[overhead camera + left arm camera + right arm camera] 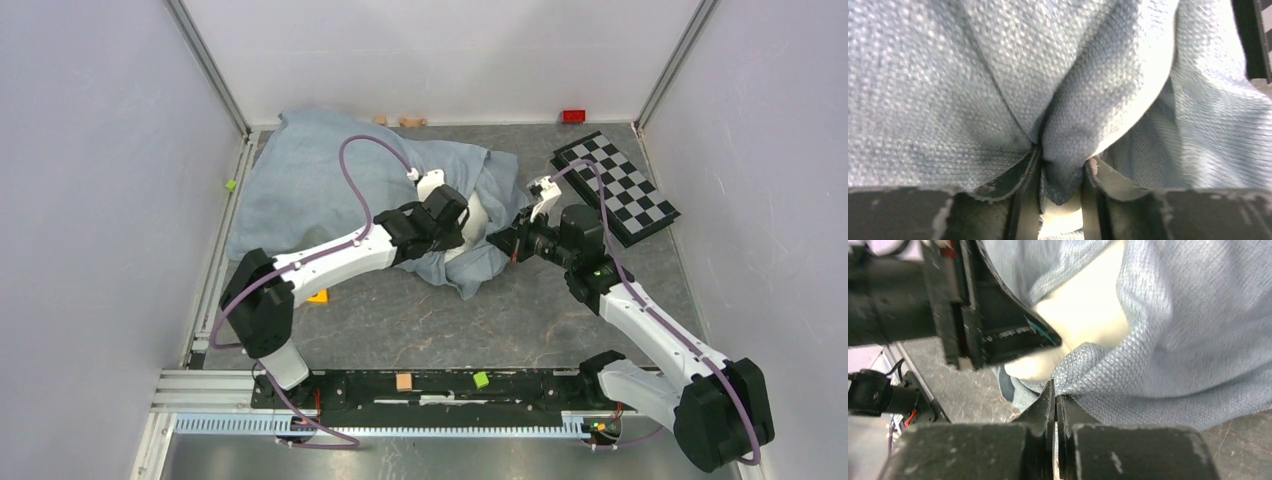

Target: Put the pillow into the pillowcase

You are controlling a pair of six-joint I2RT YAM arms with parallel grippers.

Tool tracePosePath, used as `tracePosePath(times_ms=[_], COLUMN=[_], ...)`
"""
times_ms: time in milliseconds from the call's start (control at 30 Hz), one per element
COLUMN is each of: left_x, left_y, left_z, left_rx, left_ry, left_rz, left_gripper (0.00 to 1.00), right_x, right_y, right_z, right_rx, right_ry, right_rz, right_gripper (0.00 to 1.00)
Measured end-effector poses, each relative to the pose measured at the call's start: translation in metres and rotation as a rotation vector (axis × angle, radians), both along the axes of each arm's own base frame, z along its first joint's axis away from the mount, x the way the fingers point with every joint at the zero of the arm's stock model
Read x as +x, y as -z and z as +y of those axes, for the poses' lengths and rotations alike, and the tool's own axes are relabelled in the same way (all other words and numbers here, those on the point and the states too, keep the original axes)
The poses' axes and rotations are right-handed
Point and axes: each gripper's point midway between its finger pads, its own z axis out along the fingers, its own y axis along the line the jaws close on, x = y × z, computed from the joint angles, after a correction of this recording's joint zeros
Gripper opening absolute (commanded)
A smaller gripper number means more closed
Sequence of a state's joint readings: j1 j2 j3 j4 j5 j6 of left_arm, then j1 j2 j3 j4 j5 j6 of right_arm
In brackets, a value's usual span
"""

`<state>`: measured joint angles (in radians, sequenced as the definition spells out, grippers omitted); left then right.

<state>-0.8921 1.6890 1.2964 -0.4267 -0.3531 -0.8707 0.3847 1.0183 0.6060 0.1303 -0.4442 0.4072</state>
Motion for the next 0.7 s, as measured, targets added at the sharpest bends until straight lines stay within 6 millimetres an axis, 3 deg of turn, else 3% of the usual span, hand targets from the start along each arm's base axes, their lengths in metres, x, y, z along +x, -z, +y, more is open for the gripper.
tracePosePath(times_ms=[167,233,333,467,600,700], left_x=[-0.003,-0.002,-0.001,0.005,0.008,0.009], left_y=[-0.025,-0.032,-0.041,-0.050,-0.055,-0.057], left_z=[0.006,0.007,0.010,0.018,0.024,0.025], left_rx=[0.010,0.029,0.058,0.090,0.114,0.122], left_ry=[0.022,0.038,0.058,0.068,0.083,0.102], left_rz=[-0.024,-0.030,-0.039,-0.051,-0.055,-0.050], left_gripper=[0.58,0.58,0.53,0.52,0.54,0.60], right_x=[-0.003,-0.004,-0.006,0.002,0.004,0.007], right_y=[0.017,0.021,0.018,-0.015,-0.052,-0.056], right_z=[-0.010,-0.019,-0.031,-0.033,-0.004,0.016], right_rx=[-0.063,-0.101,-0.149,-0.171,-0.180,-0.197], right_ry=[0.036,0.065,0.111,0.154,0.124,0.103], right_rz=[0.046,0.052,0.054,0.008,-0.064,-0.070], right_gripper=[0.43,0.50,0.50,0.49,0.47,0.47])
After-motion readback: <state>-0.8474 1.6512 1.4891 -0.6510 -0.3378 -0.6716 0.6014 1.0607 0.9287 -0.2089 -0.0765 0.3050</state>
